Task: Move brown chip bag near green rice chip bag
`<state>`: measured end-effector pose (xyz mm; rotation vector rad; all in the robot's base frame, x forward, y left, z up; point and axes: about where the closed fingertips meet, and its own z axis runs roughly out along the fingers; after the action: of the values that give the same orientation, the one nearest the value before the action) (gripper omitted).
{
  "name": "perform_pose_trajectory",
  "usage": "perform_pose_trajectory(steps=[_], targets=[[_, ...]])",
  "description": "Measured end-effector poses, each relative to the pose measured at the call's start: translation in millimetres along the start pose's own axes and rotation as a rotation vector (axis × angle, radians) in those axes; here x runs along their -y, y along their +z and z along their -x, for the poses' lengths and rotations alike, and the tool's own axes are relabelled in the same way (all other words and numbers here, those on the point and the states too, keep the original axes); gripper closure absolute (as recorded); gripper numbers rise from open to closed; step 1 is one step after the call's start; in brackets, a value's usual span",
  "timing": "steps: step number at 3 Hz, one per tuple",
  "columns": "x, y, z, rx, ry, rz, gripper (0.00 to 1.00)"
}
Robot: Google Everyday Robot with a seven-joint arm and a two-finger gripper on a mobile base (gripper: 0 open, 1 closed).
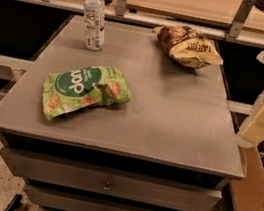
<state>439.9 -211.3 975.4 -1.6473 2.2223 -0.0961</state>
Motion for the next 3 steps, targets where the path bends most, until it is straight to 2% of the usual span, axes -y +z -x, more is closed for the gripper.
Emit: perform_pose_trajectory(steps=[1,2,3], targets=[[1,9,7,0.040,0.089,-0.069,0.00],[8,18,9,0.061,0.208,-0.141,0.00],[18,24,8,0.101,0.369,-0.209,0.00]])
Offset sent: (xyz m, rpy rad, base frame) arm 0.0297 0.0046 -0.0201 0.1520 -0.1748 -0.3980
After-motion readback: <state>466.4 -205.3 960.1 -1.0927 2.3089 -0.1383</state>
